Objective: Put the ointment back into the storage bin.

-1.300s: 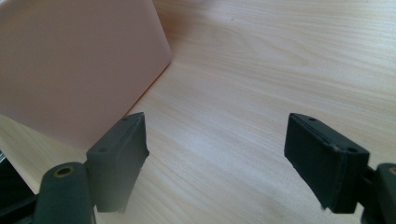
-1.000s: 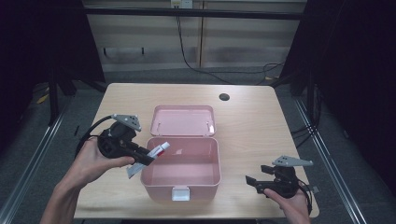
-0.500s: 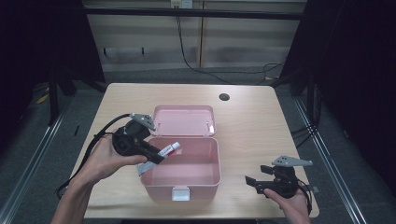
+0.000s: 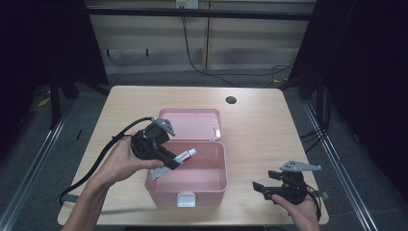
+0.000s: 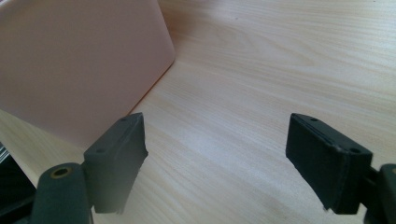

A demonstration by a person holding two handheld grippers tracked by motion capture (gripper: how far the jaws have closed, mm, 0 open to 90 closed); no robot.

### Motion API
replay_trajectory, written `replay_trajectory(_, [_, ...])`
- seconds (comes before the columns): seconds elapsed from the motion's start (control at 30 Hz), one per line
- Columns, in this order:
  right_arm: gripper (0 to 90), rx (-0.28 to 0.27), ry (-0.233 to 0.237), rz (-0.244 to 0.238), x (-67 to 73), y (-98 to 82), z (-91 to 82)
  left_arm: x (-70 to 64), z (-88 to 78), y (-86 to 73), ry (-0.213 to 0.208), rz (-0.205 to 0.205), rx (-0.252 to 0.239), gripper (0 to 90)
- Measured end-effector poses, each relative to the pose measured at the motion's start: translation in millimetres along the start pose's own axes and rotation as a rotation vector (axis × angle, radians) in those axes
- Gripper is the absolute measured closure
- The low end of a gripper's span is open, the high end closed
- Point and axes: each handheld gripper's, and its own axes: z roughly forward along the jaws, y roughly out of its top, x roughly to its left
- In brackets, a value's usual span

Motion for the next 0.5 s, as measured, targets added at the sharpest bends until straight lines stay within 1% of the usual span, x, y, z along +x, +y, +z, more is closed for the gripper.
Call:
replay_trajectory(0.03, [19.7,0.000,0.000,0.000,0.0,0.0,0.0,0.0,0.0,0.0,0.000,0.000,0.000,71.2])
replay_trajectory(0.07, [19.7,0.000,0.000,0.000,-0.1,0.0,0.0,-0.2,2.4,3.4,-0.003,0.015,0.013,71.2])
replay_trajectory(0.13, [19.7,0.000,0.000,0.000,-0.1,0.0,0.0,-0.2,5.4,5.7,0.008,0.017,0.023,71.2])
replay_trajectory(0.17, [19.7,0.001,0.000,0.000,-0.1,0.0,0.0,0.9,6.4,7.1,0.008,0.031,0.036,71.2])
replay_trajectory(0.2, [19.7,0.001,-0.001,0.000,-0.1,0.0,0.0,0.0,8.0,7.7,0.007,0.018,0.032,71.2])
replay_trajectory(0.23, [19.7,0.002,-0.001,-0.001,-0.1,0.0,0.1,0.7,10.2,9.0,-0.001,0.027,0.038,71.2])
replay_trajectory(0.27, [19.7,0.005,-0.001,0.000,0.0,-0.1,0.2,0.4,12.6,9.8,0.005,0.033,0.040,71.2])
replay_trajectory(0.33, [19.7,0.005,-0.001,-0.001,0.2,-0.1,0.2,-0.2,17.0,11.6,-0.008,0.042,0.060,71.1])
replay_trajectory(0.4, [19.7,0.004,0.000,-0.001,0.2,-0.1,0.0,0.0,20.1,12.6,-0.013,0.048,0.066,71.1])
replay_trajectory(0.43, [19.6,0.004,0.000,-0.001,0.2,-0.1,0.0,-0.1,23.7,13.1,-0.006,0.057,0.068,71.1])
replay_trajectory(0.47, [19.6,0.004,0.000,0.000,0.2,-0.1,0.0,-0.2,27.3,13.3,-0.004,0.055,0.064,71.2])
replay_trajectory(0.5, [19.6,0.004,0.000,0.000,0.2,-0.1,0.0,-0.2,27.3,13.3,-0.004,0.055,0.064,71.1])
